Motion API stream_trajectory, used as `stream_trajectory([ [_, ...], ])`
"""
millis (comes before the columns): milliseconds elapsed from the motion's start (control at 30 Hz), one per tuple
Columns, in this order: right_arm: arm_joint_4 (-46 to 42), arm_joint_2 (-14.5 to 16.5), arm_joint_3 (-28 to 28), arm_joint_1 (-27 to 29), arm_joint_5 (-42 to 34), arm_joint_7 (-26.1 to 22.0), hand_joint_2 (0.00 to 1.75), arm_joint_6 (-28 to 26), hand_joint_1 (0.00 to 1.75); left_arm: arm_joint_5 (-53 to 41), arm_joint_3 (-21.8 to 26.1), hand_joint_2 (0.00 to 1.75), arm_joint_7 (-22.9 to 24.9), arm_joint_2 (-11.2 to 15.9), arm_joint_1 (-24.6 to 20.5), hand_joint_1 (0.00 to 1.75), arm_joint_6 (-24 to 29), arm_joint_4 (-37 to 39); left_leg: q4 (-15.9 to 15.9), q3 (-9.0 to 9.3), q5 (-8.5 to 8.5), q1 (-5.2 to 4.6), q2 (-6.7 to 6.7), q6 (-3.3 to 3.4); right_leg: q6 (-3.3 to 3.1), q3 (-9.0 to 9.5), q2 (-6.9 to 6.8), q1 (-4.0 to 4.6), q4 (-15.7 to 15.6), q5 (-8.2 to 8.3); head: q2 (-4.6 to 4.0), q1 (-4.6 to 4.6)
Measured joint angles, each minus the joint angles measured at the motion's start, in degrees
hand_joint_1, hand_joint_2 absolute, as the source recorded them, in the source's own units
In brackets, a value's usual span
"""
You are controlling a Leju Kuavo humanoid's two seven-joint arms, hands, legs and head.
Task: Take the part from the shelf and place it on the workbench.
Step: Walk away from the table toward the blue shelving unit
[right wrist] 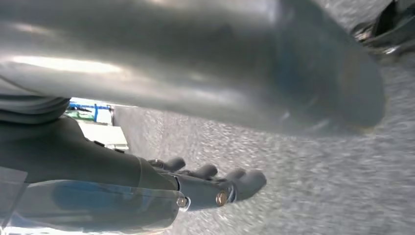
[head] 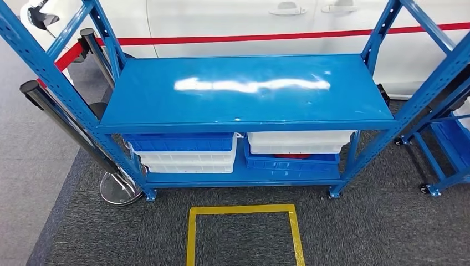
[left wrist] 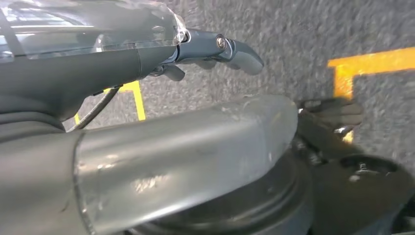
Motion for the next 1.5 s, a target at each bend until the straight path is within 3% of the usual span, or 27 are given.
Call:
stream_trajectory([
  [33,0.0,0.0,0.0,-0.1,0.0,0.0,0.00,0.1,0.00,0.0,-0.1,0.00,0.0,0.0,0.0,0.00,0.0,0.0,-0.8,1.36,-0.57,0.19,-0.12,0.31,0.30,-1.18,-0.08,0.04,3.2,1.59,-0.01,0.12],
  [67,0.0,0.0,0.0,-0.2,0.0,0.0,0.00,0.1,0.00,-0.1,-0.1,0.00,0.0,0.0,-0.1,0.00,0.0,0.0,-1.5,2.77,-1.14,0.38,-0.21,0.63,0.53,-3.52,-0.14,0.02,7.3,2.78,-0.01,0.27],
  [100,0.0,0.0,0.0,-0.3,0.0,0.0,0.00,0.1,0.00,-0.1,-0.1,0.00,0.0,0.0,-0.1,0.00,0.0,0.0,-2.2,3.98,-1.69,0.51,-0.19,0.83,0.66,-6.38,-0.21,-0.03,11.4,2.90,-0.01,0.48],
  [133,0.0,0.0,0.0,-0.3,0.0,0.0,0.00,0.1,0.00,-0.1,-0.1,0.00,0.0,0.0,-0.1,0.00,0.1,0.0,-2.6,5.27,-2.23,0.52,-0.15,0.99,0.80,-9.38,-0.27,-0.05,14.5,1.71,-0.02,0.65],
  [167,0.0,0.0,0.0,-0.3,0.0,0.0,0.00,0.1,0.00,-0.1,-0.1,0.00,0.0,0.0,-0.1,0.00,0.1,0.0,-2.9,6.44,-2.81,0.55,-0.18,1.06,0.91,-12.04,-0.29,-0.09,16.4,-0.65,-0.01,0.76],
  [233,0.0,0.0,0.0,-0.1,0.0,0.1,0.00,0.1,0.00,-0.1,-0.1,0.00,0.1,-0.1,0.0,0.00,0.1,0.0,-3.3,8.78,-4.04,0.70,-0.33,0.83,1.11,-15.88,-0.36,-0.17,16.3,-5.68,-0.01,0.88],
  [267,0.0,0.0,0.0,0.0,0.0,0.2,0.00,0.1,0.00,-0.1,-0.1,0.44,0.2,-0.1,0.0,0.00,0.2,0.0,-3.4,9.85,-4.84,0.80,-0.42,0.63,1.22,-16.92,-0.43,-0.20,14.5,-6.30,-0.01,0.97],
  [300,0.0,0.0,0.0,0.0,0.0,0.3,0.00,0.1,0.00,-0.1,-0.1,0.87,0.4,-0.2,0.0,0.00,0.3,0.0,-3.4,10.90,-5.65,0.90,-0.46,0.39,1.27,-17.43,-0.54,-0.21,11.7,-4.83,-0.01,1.02],
  [367,0.0,-0.1,0.0,0.2,0.0,0.4,0.00,0.1,0.00,-0.3,-0.1,1.75,0.6,-0.2,0.1,0.00,0.7,0.0,-3.2,12.65,-7.38,0.90,-0.43,-0.16,1.17,-17.36,-1.08,-0.17,5.8,3.14,-0.01,1.17],
  [400,0.0,-0.1,0.0,0.1,0.1,0.3,0.00,0.1,0.00,-0.4,-0.1,1.75,0.6,-0.3,-0.1,0.00,0.9,0.0,-3.1,13.25,-8.24,0.80,-0.39,-0.54,0.88,-17.21,-1.31,-0.07,4.2,6.60,-0.01,1.21],
  [433,0.0,-0.1,0.0,-0.2,0.1,0.3,0.00,0.2,0.00,-0.5,-0.2,1.75,0.6,-0.3,-0.4,0.00,1.1,0.0,-2.9,13.78,-8.83,0.67,-0.34,-0.95,0.47,-17.20,-1.41,0.01,3.6,8.81,-0.01,1.21],
  [533,-0.1,0.0,0.0,-1.3,0.3,0.3,0.00,0.2,0.00,-0.8,-0.3,1.75,0.3,-0.3,-2.0,0.00,1.4,0.0,0.7,12.48,-8.15,0.59,-0.24,-2.01,-0.99,-17.07,-1.15,-0.04,3.5,9.14,-0.01,1.11],
  [567,-0.1,0.0,0.0,-1.5,0.3,0.2,0.00,0.2,0.00,-0.8,-0.3,1.75,0.2,-0.3,-2.3,0.00,1.4,0.0,3.2,10.91,-7.94,0.67,-0.24,-2.25,-1.41,-16.87,-1.13,-0.12,3.3,8.96,-0.01,1.04],
  [633,-0.1,0.0,0.0,-1.4,0.3,0.2,0.00,0.1,0.00,-0.8,-0.4,1.75,0.2,-0.3,-2.1,0.00,1.5,0.0,9.4,6.92,-10.22,0.84,-0.22,-2.71,-2.03,-16.26,-1.06,-0.15,3.0,8.42,-0.01,0.85],
  [700,-0.1,0.0,0.0,-1.0,0.3,0.2,0.87,0.2,0.00,-0.8,-0.4,1.75,0.2,-0.3,-1.5,0.00,1.5,0.0,14.2,2.82,-14.14,0.95,-0.21,-3.06,-2.23,-15.63,-0.91,-0.08,2.9,7.72,-0.01,0.74],
  [733,-0.1,0.0,0.0,-0.8,0.3,0.2,1.31,0.2,0.00,-0.8,-0.4,1.75,0.2,-0.3,-1.2,0.00,1.5,0.0,14.7,1.49,-14.84,0.99,-0.21,-3.11,-2.22,-15.25,-0.83,-0.06,2.9,7.35,-0.01,0.74],
  [767,-0.1,0.0,0.0,-0.6,0.3,0.2,1.75,0.3,0.00,-0.8,-0.4,1.75,0.2,-0.3,-0.9,0.00,1.5,0.0,13.8,0.83,-14.23,1.01,-0.21,-3.10,-2.17,-14.84,-0.76,-0.04,2.9,7.00,-0.01,0.73],
  [833,0.0,0.0,0.0,-0.3,0.4,0.2,1.75,0.6,0.00,-0.8,-0.4,1.75,0.2,-0.3,-0.5,0.00,1.5,0.0,7.5,1.41,-8.47,0.97,-0.19,-2.64,-2.00,-13.90,-0.70,-0.02,2.9,6.29,-0.01,0.73],
  [900,0.0,0.2,0.0,-0.3,0.5,0.3,1.75,0.8,0.00,-0.8,-0.4,1.75,0.2,-0.3,-0.4,0.00,1.5,0.0,2.3,2.06,-4.79,0.60,-0.15,-1.93,-1.60,-13.31,-0.62,0.05,2.8,5.77,-0.01,0.80],
  [1000,0.0,0.3,0.0,-0.4,0.6,0.4,1.75,1.0,0.00,-0.8,-0.4,1.75,0.2,-0.2,-0.4,0.00,1.5,0.0,0.8,2.10,-4.03,0.28,-0.22,-1.10,-0.68,-13.00,-0.52,0.22,2.6,5.28,-0.01,0.67],
  [1067,0.0,0.3,0.0,-0.4,0.6,0.4,0.87,1.1,0.00,-0.8,-0.4,1.75,0.2,-0.3,-0.3,0.00,1.5,0.0,0.1,2.63,-2.59,0.43,-0.29,-1.43,-1.42,-12.48,-0.63,0.40,2.1,5.35,-0.01,0.79],
  [1133,0.0,0.3,0.0,-0.4,0.6,0.4,0.00,1.1,0.00,-0.9,-0.4,1.75,0.3,-0.3,-0.3,0.00,1.5,0.0,-0.3,2.90,-2.32,0.42,-0.34,-1.66,-2.20,-12.17,-0.76,0.42,1.6,5.53,-0.01,0.92],
  [1367,0.0,0.3,0.0,-0.4,0.4,0.7,0.00,1.2,0.00,-1.7,-1.0,1.75,1.6,-0.3,-0.5,0.00,1.5,0.0,-0.3,3.17,-2.90,0.21,-0.33,-0.69,-1.50,-11.52,-0.79,0.32,0.8,5.33,-0.01,0.92],
  [1500,0.0,0.3,0.0,-0.4,0.5,0.7,0.00,1.4,0.00,-2.1,-1.3,0.00,1.6,-0.2,-0.6,0.00,1.4,0.0,-0.3,3.27,-3.04,0.14,-0.34,-0.47,-0.40,-11.35,-0.79,0.20,0.5,5.29,-0.01,0.91],
])
